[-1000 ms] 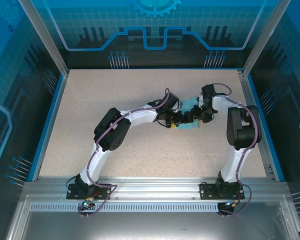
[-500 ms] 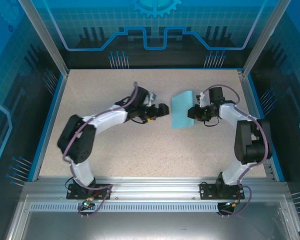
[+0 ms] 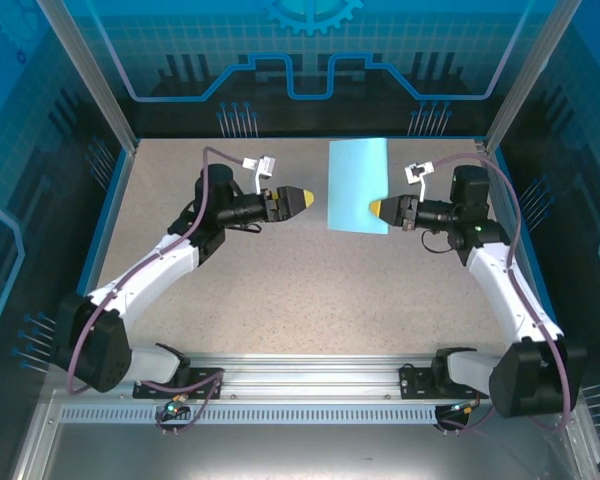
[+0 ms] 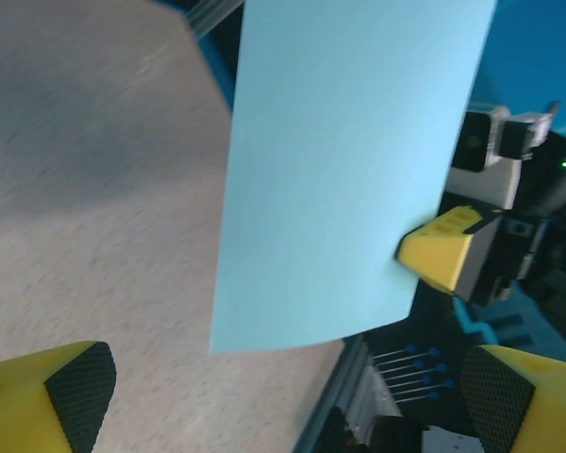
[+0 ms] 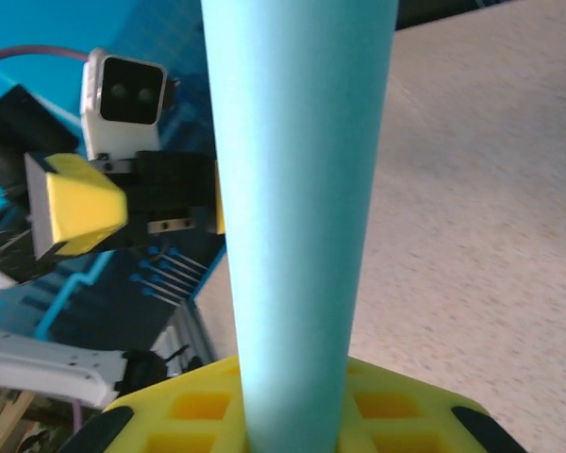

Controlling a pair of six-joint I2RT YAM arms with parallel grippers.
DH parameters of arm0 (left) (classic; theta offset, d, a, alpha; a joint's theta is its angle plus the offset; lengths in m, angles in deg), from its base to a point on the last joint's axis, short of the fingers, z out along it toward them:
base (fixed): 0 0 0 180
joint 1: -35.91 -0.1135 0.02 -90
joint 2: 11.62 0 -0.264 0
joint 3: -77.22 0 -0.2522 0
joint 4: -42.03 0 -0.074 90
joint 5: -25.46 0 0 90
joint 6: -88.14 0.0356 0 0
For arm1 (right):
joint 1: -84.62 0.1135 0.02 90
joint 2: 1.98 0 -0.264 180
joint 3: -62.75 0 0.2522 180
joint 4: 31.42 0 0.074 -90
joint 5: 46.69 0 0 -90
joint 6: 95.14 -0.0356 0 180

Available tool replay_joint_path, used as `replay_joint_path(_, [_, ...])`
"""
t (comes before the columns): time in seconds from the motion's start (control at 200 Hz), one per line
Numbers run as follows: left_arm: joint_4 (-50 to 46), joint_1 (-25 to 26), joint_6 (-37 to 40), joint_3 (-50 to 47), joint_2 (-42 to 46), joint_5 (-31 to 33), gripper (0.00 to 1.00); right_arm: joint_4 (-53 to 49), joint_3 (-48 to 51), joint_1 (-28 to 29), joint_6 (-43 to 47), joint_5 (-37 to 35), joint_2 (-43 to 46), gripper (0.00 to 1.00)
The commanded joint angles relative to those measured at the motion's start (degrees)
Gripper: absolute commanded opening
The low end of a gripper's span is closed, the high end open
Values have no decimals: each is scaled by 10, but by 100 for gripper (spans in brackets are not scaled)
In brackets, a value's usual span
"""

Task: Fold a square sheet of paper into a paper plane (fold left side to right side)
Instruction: Place a square sheet of paper at the center of the table.

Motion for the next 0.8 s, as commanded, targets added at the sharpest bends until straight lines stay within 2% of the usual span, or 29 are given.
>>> replay_joint_path(0.0, [72,0,-18,1,10,-58,99,11,-14,27,-47,48,23,21])
replay_joint_path(0.28, [86,26,-11,31,-10,-82,97,31,-32,88,-84,35,41,21])
replay_joint_path(0.355, [82,32,-5,37,-14,-86,80,7,-34,88,-72,17,37,21])
replay_joint_path(0.5, [39,34,9,34,-17,-70,23,-67,-35,85,-31,-34,21,25])
replay_joint_path(0.555, [21,34,15,24,-16,-57,10,-96,-34,82,-18,-57,13,30])
replay_joint_path(0.62, [-12,34,23,10,-16,-40,6,-130,-31,75,1,-88,5,42])
replay_joint_path(0.795, [-102,34,58,-31,-38,-1,3,-221,-11,50,61,-188,-14,65])
